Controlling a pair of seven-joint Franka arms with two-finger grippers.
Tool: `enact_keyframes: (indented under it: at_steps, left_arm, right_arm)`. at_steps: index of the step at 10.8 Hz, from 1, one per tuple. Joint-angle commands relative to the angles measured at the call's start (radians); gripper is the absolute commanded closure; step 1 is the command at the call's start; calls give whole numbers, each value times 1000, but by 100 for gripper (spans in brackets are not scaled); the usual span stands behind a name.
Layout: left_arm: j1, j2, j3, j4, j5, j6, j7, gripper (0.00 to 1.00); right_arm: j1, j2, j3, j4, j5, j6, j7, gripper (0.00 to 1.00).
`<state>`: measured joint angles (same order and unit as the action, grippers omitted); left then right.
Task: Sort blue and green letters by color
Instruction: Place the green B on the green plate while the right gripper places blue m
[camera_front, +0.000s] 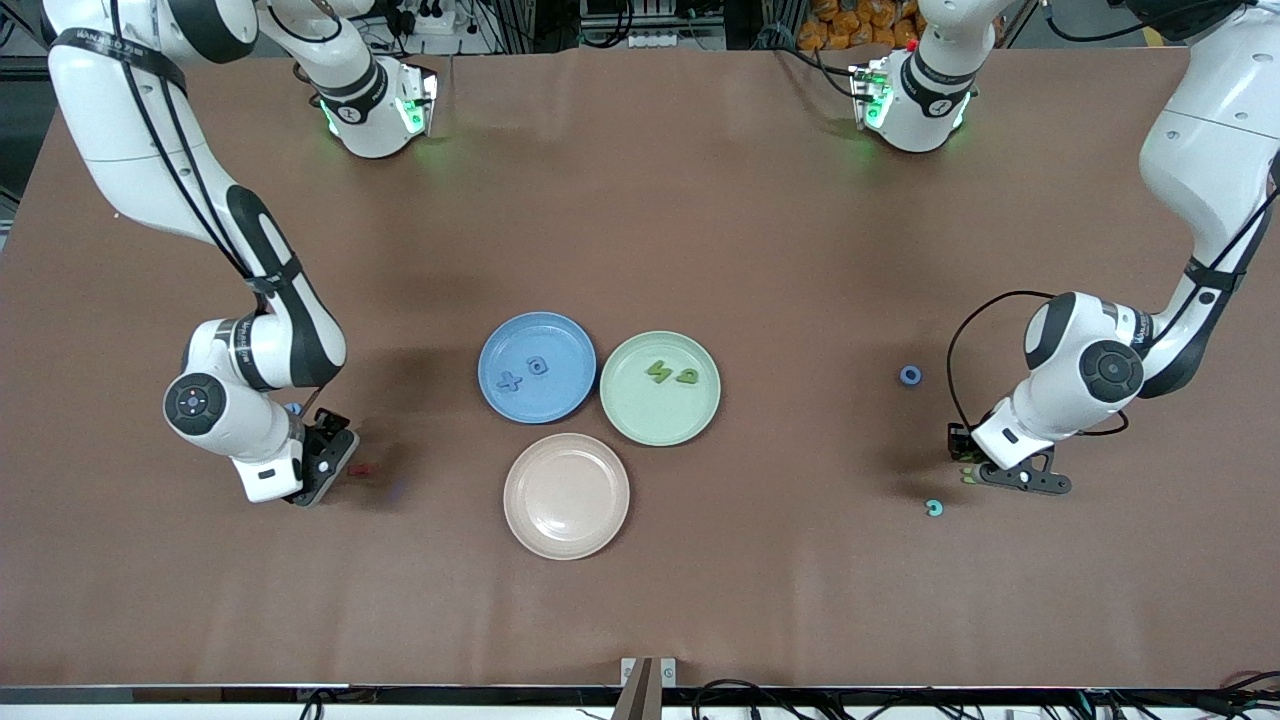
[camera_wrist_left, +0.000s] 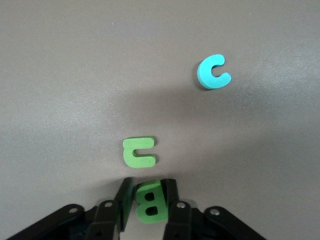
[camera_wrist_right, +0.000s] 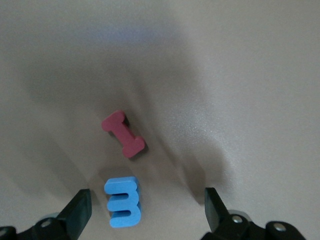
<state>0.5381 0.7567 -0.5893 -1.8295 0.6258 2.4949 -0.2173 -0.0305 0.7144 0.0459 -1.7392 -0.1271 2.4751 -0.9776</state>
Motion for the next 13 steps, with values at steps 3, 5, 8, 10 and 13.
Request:
enact_keyframes:
  at_steps: [3, 5, 8, 10, 13]
  left_arm:
    - [0, 18, -6, 7, 23, 5, -1, 83]
    - [0, 13, -12, 6, 11, -2, -2, 100]
    - [-3, 1, -58, 4, 9, -57, -39, 100]
    - [-21, -8, -80, 9, 9, -103, -101, 100]
    - [-50, -14, -165, 16, 9, -194, -287, 100]
  right_arm:
    - [-5, -7, 6, -9, -19, 13, -15, 99]
    - [-8, -7, 6, -9, -20, 13, -16, 100]
    - [-9, -15, 12, -8, -19, 11, -21, 100]
    - [-3, -33, 28, -6, -17, -8, -7, 100]
    - [7, -85, 80, -2, -16, -157, 130, 100]
